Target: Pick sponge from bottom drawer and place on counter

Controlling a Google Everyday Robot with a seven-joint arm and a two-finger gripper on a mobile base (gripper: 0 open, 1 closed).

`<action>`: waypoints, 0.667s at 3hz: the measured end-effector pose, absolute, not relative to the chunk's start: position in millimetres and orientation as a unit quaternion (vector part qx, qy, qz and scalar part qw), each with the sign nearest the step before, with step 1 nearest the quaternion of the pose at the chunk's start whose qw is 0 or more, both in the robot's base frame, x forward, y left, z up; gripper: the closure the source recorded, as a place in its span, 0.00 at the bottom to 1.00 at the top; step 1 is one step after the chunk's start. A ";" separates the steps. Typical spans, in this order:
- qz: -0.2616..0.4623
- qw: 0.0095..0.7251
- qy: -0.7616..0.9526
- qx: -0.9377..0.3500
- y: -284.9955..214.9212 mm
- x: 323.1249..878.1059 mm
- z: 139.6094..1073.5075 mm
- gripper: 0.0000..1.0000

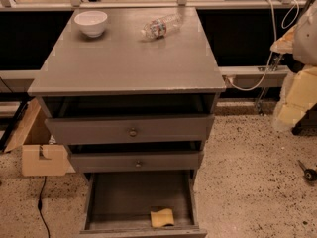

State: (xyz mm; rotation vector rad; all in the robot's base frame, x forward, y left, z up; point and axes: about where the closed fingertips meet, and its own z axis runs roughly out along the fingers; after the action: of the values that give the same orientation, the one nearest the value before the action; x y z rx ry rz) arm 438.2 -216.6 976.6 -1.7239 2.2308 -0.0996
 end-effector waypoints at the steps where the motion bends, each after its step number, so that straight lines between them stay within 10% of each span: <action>1: -0.035 0.160 0.781 -0.603 -216.5 438.2 976.5 0.00; 2: 0.007 0.170 0.774 -0.610 -204.6 437.9 944.0 0.00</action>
Offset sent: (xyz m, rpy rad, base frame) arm -0.0013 0.0333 -0.0990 0.2257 0.1142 0.0976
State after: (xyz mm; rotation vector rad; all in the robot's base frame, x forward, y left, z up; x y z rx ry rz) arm 437.9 -204.6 944.0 -1.7326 2.1987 0.0192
